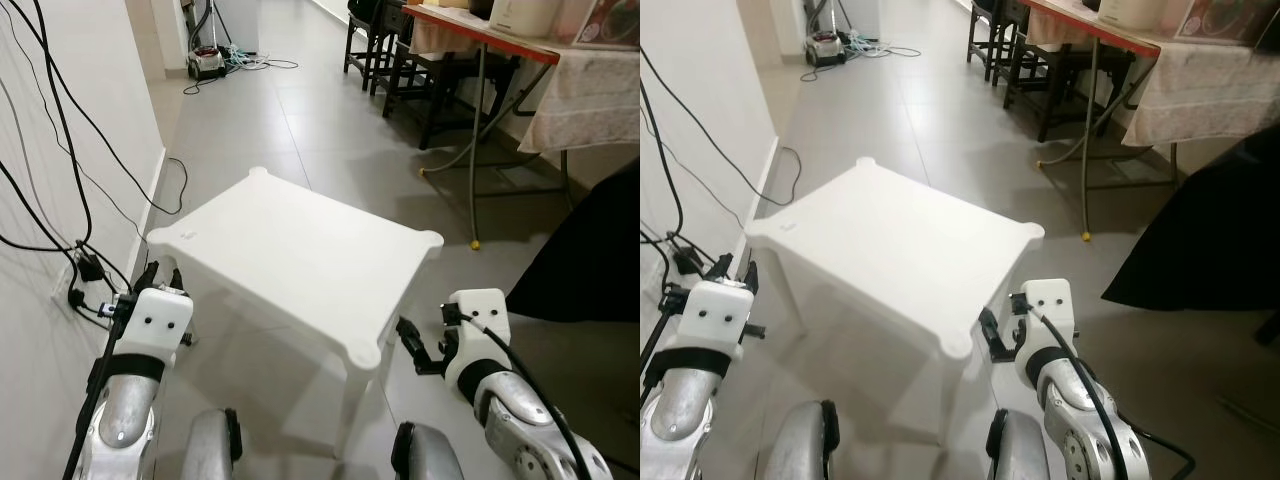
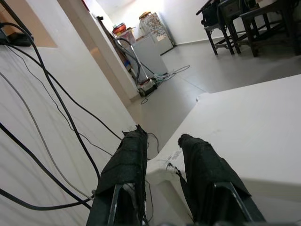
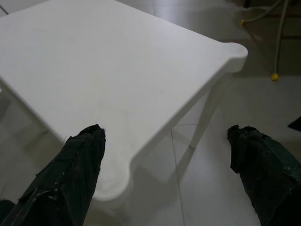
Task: Building children table
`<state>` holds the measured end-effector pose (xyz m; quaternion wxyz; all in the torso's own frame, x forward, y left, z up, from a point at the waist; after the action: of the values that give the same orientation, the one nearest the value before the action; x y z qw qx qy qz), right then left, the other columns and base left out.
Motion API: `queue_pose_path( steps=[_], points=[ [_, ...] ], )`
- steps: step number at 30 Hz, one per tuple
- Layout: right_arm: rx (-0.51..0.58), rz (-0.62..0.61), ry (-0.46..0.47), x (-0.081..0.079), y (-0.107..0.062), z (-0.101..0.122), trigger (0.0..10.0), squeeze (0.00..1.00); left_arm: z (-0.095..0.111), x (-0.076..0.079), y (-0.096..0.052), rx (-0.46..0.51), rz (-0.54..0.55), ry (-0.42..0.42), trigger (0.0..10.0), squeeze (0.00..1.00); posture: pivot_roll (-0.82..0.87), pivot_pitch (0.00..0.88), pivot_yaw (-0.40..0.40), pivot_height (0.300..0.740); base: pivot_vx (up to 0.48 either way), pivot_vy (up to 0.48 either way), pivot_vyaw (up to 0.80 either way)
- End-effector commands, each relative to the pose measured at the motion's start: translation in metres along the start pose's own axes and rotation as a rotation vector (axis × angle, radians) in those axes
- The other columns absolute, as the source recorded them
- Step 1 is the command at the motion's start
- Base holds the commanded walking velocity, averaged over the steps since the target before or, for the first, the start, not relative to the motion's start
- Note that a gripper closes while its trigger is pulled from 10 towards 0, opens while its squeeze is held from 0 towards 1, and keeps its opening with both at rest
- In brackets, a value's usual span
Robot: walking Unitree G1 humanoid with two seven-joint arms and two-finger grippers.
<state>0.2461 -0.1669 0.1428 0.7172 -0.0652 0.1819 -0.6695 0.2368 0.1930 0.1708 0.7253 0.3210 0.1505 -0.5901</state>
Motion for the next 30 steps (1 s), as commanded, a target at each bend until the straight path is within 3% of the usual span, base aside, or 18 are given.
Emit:
queue_pose_path(
  steps=[1,9,24,30],
  points=[
    [-0.008,0.036,-0.013,-0.005,0.0,0.002,10.0,0.0,-0.006,0.008,-0.005,-0.024,-0.027,0.005,10.0,0.0,-0.02,0.0,-0.086,0.535,0.0,0.0,0.0],
    [-0.035,0.057,-0.029,-0.009,0.002,0.003,10.0,0.0,-0.012,0.019,-0.015,-0.044,-0.038,0.0,10.0,0.0,-0.01,0.0,-0.091,0.565,0.0,0.0,0.0],
    [-0.028,0.075,-0.049,-0.012,0.005,0.006,10.0,0.0,-0.016,0.021,-0.016,-0.058,-0.034,-0.005,10.0,0.0,-0.02,0.0,-0.079,0.61,0.0,0.0,0.0],
    [0.01,0.112,-0.09,-0.019,0.004,0.011,10.0,0.0,-0.025,0.022,-0.017,-0.114,-0.06,-0.04,10.0,0.0,-0.03,0.0,-0.061,0.635,0.0,0.0,0.0]
  ],
)
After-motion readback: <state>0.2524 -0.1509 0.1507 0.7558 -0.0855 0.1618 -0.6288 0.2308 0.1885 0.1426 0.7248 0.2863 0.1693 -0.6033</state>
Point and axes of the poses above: a point about 5 cm out from each wrist's last joint towards the gripper, its own y axis pointing out of the wrist towards the gripper, its own z axis along the axis of the wrist's last joint, x = y × z, the point moved 1 cm from there along y, pointing out of the wrist towards the gripper, and after that the axes turned 11 degrees about y, right-handed, at the moved point
